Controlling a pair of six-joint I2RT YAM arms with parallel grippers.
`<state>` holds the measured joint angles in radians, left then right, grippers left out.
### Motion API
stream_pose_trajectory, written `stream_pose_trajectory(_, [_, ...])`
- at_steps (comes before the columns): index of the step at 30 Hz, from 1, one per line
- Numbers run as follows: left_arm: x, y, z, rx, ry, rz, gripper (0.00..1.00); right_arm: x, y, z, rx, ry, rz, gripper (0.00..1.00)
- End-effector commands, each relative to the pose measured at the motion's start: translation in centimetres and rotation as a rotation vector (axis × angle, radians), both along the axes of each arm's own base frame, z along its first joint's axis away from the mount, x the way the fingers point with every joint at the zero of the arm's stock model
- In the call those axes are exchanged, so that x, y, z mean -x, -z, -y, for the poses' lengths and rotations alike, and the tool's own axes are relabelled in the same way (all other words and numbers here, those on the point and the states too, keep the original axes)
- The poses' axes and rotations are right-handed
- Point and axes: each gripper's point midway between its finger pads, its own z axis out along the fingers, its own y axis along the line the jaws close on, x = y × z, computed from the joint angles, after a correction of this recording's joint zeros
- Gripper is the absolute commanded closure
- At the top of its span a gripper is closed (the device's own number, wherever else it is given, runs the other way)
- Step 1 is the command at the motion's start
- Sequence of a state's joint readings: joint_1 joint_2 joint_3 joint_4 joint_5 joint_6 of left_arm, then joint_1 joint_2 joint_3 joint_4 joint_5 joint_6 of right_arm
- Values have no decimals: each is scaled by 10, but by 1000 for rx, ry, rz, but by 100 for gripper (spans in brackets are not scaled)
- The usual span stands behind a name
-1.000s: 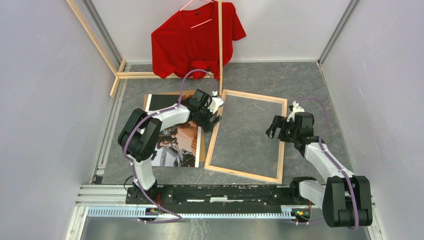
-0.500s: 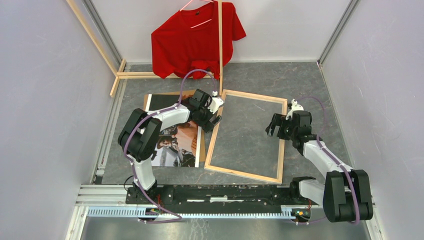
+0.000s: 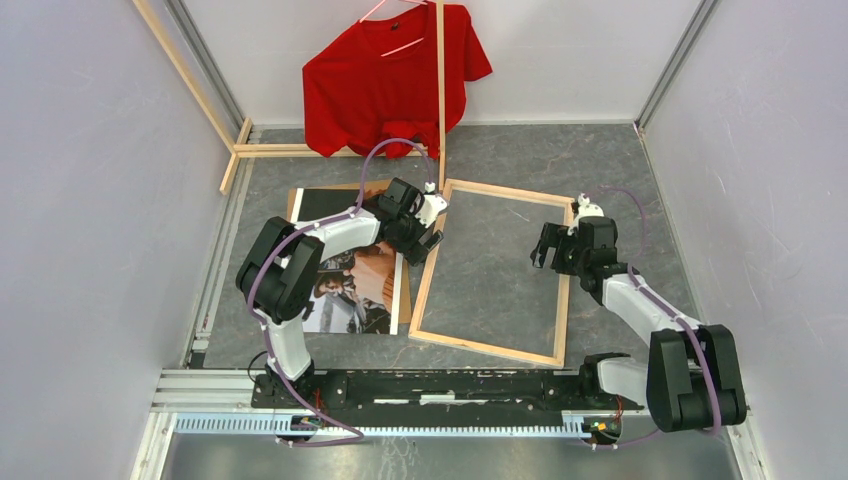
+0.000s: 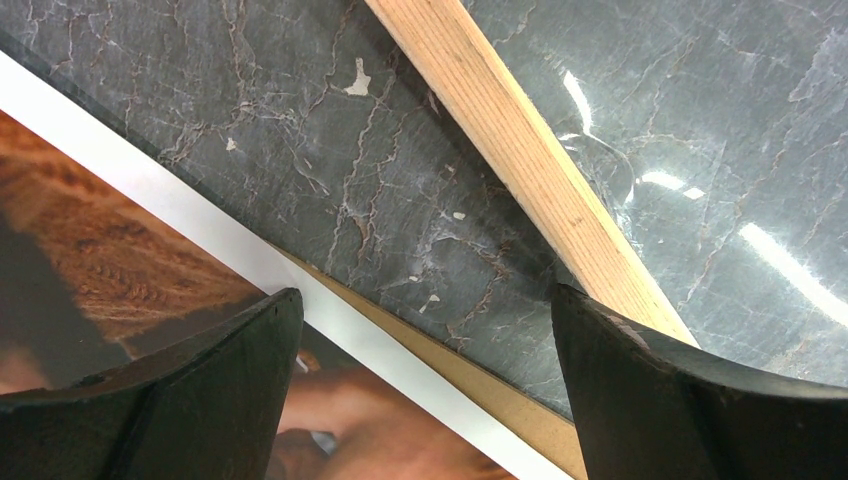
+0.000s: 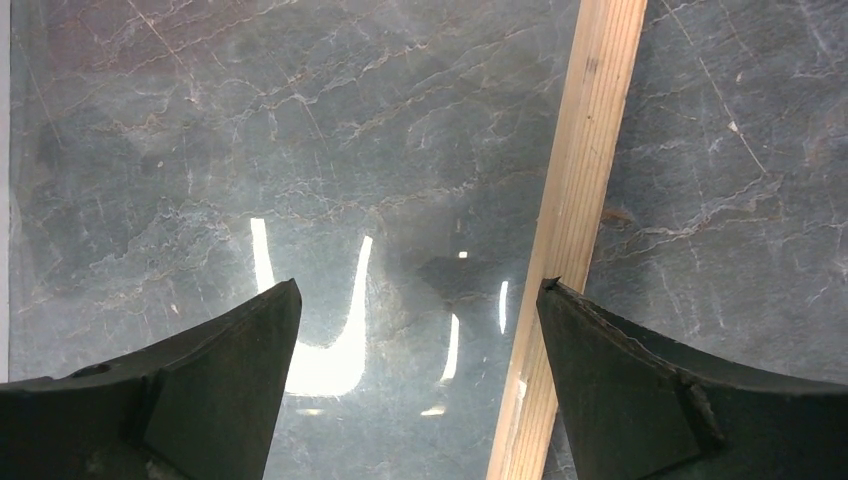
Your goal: Put the photo into the frame
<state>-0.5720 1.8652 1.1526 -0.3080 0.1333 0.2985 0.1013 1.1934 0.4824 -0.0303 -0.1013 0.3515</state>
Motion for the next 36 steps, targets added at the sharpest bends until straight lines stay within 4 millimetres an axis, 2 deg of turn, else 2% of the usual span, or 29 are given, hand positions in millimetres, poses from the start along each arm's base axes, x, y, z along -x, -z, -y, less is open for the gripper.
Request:
stream_pose_trajectory(1, [21,30,9,-21,82,-82,0,25,20,-30,-98,-81,-133,6])
stream_pose_trajectory(13, [20,26,12,-16,84,-73,0,19,28,-29,-71,-82,-154,6])
stream_pose_trajectory(21, [22,29,10,-23,87,-78,0,18,32,-35,-72,-100,-167,8])
stream_pose_trajectory(31, [21,28,11,-21,91,-75,0,24,37,-53,-165,-140,-192,10])
stream_pose_trajectory(36, [21,30,12,-26,94,-81,0,17,25,-64,-226,-163,-140,10])
